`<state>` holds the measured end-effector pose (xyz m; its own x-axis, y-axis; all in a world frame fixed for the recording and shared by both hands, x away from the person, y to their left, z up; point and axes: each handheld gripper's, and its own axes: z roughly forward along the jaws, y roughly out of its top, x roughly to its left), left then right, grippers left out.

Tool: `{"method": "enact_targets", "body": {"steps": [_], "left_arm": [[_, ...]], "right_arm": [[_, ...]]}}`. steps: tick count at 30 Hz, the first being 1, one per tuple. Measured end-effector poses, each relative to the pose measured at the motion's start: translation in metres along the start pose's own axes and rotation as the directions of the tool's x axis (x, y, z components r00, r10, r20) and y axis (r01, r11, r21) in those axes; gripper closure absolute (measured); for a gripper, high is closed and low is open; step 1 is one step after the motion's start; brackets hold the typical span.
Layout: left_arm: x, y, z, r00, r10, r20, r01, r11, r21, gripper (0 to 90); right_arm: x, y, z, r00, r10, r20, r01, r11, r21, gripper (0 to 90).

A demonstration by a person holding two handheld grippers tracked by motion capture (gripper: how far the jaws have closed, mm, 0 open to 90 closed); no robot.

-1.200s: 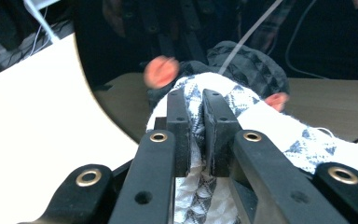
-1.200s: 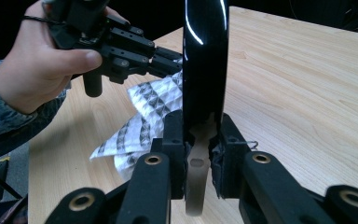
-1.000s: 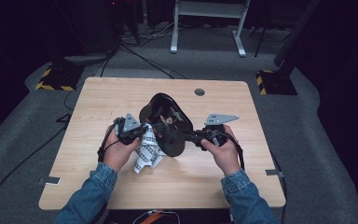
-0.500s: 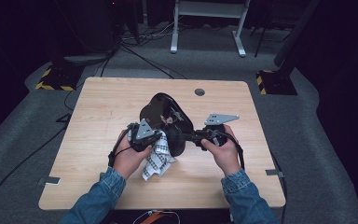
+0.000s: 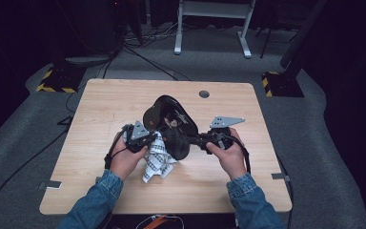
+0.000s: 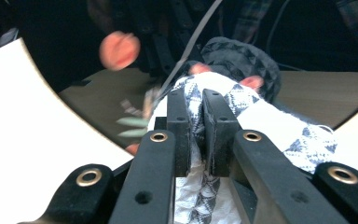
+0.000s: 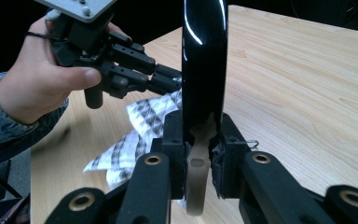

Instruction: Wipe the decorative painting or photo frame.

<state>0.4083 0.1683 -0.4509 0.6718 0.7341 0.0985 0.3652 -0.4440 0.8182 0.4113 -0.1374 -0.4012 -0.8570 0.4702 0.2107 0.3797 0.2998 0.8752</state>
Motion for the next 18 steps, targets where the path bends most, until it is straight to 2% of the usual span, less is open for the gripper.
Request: {"method": "enact_targets", "body": {"steps": [5, 9, 10, 12, 14, 16, 18], "left_arm": [[0.009, -0.004, 0.001, 0.9997, -0.013, -0.021, 0.013, 0.9999, 0.01, 82.8], [0.022, -0.011, 0.0, 0.9978, -0.043, -0.051, 0.044, 0.9989, 0.015, 82.8], [0.025, -0.012, 0.0, 0.9972, -0.059, -0.047, 0.06, 0.9981, 0.011, 82.8], [0.027, -0.012, 0.0, 0.9967, -0.065, -0.05, 0.065, 0.9978, 0.013, 82.8], [0.026, -0.011, 0.0, 0.9966, -0.056, -0.061, 0.057, 0.9982, 0.02, 82.9], [0.022, -0.01, 0.001, 0.997, -0.061, -0.047, 0.062, 0.9979, 0.019, 82.9], [0.016, -0.009, 0.002, 0.9986, -0.046, -0.027, 0.047, 0.9985, 0.029, 83.0]], "right_arm": [[0.0, 0.0, -0.001, 1.0, 0.002, -0.002, -0.002, 1.0, 0.002, 78.2], [0.0, 0.0, -0.001, 1.0, 0.0, -0.003, 0.0, 1.0, 0.002, 78.2], [0.0, 0.0, -0.001, 1.0, 0.001, -0.004, -0.001, 1.0, 0.003, 78.2], [0.0, 0.0, -0.001, 1.0, 0.001, -0.005, -0.001, 1.0, 0.002, 78.1], [0.0, 0.0, 0.0, 1.0, 0.001, -0.005, -0.001, 1.0, 0.001, 78.1], [0.0, 0.0, 0.0, 1.0, 0.002, -0.004, -0.002, 1.0, 0.0, 78.1], [0.0, 0.0, 0.0, 1.0, 0.003, -0.004, -0.003, 1.0, 0.0, 78.0]]}}
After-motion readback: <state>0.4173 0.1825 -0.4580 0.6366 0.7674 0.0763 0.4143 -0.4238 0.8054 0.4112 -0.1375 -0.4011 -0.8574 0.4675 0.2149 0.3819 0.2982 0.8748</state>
